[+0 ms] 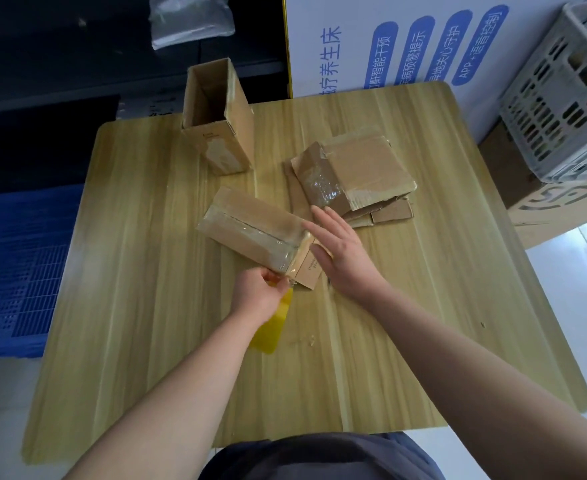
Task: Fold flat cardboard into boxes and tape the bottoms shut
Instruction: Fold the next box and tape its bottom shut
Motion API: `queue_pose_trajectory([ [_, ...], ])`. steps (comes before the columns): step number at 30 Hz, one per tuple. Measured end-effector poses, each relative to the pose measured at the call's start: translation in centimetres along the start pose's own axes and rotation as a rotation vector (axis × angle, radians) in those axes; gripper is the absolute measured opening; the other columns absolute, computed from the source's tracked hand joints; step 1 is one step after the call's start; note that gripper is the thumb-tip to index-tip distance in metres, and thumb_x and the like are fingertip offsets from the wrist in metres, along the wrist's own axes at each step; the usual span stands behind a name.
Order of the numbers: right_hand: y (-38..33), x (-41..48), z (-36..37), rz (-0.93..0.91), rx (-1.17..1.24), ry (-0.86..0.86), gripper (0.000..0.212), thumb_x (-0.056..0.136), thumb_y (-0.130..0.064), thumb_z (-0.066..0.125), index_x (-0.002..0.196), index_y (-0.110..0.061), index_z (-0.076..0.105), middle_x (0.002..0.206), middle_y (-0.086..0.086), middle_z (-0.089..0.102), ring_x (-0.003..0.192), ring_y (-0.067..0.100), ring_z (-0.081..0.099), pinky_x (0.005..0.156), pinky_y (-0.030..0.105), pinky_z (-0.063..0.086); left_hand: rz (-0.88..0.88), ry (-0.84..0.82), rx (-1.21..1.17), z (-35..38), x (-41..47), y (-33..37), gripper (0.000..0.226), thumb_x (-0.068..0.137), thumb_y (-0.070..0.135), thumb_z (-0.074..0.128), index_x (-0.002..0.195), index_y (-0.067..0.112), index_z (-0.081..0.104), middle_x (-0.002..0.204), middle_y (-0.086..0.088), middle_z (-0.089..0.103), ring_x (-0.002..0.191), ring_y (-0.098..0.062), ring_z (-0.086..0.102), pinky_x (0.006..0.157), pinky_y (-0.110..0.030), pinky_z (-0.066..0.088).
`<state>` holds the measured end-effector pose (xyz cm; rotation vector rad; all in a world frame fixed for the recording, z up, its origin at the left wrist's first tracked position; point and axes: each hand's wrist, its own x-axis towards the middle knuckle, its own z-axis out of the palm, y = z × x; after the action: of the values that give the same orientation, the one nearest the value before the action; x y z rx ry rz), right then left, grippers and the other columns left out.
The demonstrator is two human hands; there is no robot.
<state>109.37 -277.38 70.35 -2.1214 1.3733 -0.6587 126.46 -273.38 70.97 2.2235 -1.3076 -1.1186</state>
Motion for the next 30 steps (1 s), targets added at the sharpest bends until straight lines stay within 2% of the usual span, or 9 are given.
queue_pose_trajectory([
  [4, -0.1, 2.0, 1.1, -0.003, -0.111, -0.187, 0.044, 0.100, -0.030, 0.047, 0.143, -0.020, 0.045, 0.158, 0.006, 0.025, 0.148, 0.023, 0.017, 0.120, 0.035, 0.009, -0.054, 0.016, 0.037, 0.4, 0.5, -0.5, 0.022, 0.080, 0.023, 0.075, 0.067, 0.023, 0.057, 0.077, 0.001, 0.062, 0.080, -0.023, 0.062, 0.068, -0.024, 0.039],
  [7, 0.5, 2.0, 1.7, 0.034, -0.114, -0.190, 0.046, 0.099, -0.029, 0.050, 0.144, -0.021, 0.044, 0.158, 0.006, 0.024, 0.147, 0.022, 0.020, 0.118, 0.030, 0.007, -0.097, 0.031, 0.116, 0.7, 1.0, -1.1, 0.025, 0.076, 0.026, 0.076, 0.065, 0.024, 0.053, 0.082, -0.002, 0.066, 0.085, -0.028, 0.065, 0.071, -0.029, 0.047],
  [10, 0.4, 2.4, 2.0, 0.059, -0.102, -0.186, 0.046, 0.099, -0.029, 0.051, 0.143, -0.020, 0.044, 0.158, 0.007, 0.025, 0.146, 0.023, 0.022, 0.118, 0.030, 0.007, -0.110, 0.044, 0.217, 1.1, 1.6, -0.6, 0.022, 0.076, 0.032, 0.075, 0.081, 0.017, 0.060, 0.094, -0.005, 0.068, 0.090, -0.030, 0.065, 0.072, -0.031, 0.047],
  [13, 1.0, 2.3, 1.5, 0.087, -0.093, -0.185, 0.045, 0.099, -0.029, 0.051, 0.143, -0.020, 0.046, 0.156, 0.008, 0.029, 0.145, 0.024, 0.026, 0.119, 0.034, 0.012, -0.167, 0.042, 0.304, 1.4, 2.2, -1.4, 0.035, 0.078, 0.036, 0.074, 0.100, 0.011, 0.066, 0.105, -0.009, 0.069, 0.099, -0.032, 0.065, 0.075, -0.032, 0.049],
  [15, 1.2, 2.0, 1.3, 0.080, -0.089, -0.198, 0.044, 0.099, -0.029, 0.051, 0.142, -0.021, 0.046, 0.155, 0.010, 0.031, 0.143, 0.024, 0.030, 0.120, 0.036, 0.014, -0.233, 0.034, 0.293, 1.2, 2.2, -2.4, 0.038, 0.079, 0.033, 0.073, 0.105, 0.007, 0.065, 0.112, -0.012, 0.068, 0.105, -0.032, 0.064, 0.081, -0.032, 0.049],
  [19, 1.3, 2.2, 1.7, 0.111, -0.041, -0.179, 0.044, 0.099, -0.028, 0.051, 0.142, -0.022, 0.046, 0.156, 0.009, 0.029, 0.141, 0.022, 0.033, 0.119, 0.033, 0.013, -0.072, 0.074, 0.277, 0.9, 2.0, -2.9, 0.015, 0.082, 0.028, 0.070, 0.083, 0.017, 0.060, 0.097, -0.008, 0.067, 0.093, -0.031, 0.063, 0.075, -0.033, 0.048],
  [23, 1.8, 2.5, 1.5, 0.103, -0.051, -0.202, 0.044, 0.098, -0.028, 0.052, 0.142, -0.024, 0.046, 0.155, 0.009, 0.031, 0.140, 0.021, 0.035, 0.120, 0.035, 0.014, 0.028, 0.083, 0.118, 0.2, 2.2, -3.3, 0.011, 0.082, 0.022, 0.070, 0.086, 0.014, 0.063, 0.091, -0.006, 0.064, 0.088, -0.028, 0.061, 0.072, -0.032, 0.044],
  [27, 1.7, 2.6, 1.6, 0.103, -0.047, -0.208, 0.044, 0.098, -0.029, 0.052, 0.141, -0.025, 0.047, 0.155, 0.009, 0.032, 0.140, 0.021, 0.036, 0.119, 0.035, 0.014, 0.042, -0.073, -0.041, -0.7, 1.4, -3.0, 0.016, 0.079, 0.029, 0.072, 0.073, 0.020, 0.060, 0.073, 0.002, 0.058, 0.072, -0.020, 0.054, 0.063, -0.029, 0.039],
  [30, 1.7, 2.5, 1.3, 0.109, -0.061, -0.221, 0.044, 0.099, -0.030, 0.051, 0.142, -0.026, 0.046, 0.156, 0.007, 0.031, 0.141, 0.019, 0.034, 0.119, 0.033, 0.011, 0.019, -0.165, -0.137, -0.8, 0.8, -2.8, 0.025, 0.079, 0.036, 0.066, 0.073, 0.012, 0.063, 0.070, -0.002, 0.061, 0.068, -0.017, 0.055, 0.063, -0.028, 0.040],
])
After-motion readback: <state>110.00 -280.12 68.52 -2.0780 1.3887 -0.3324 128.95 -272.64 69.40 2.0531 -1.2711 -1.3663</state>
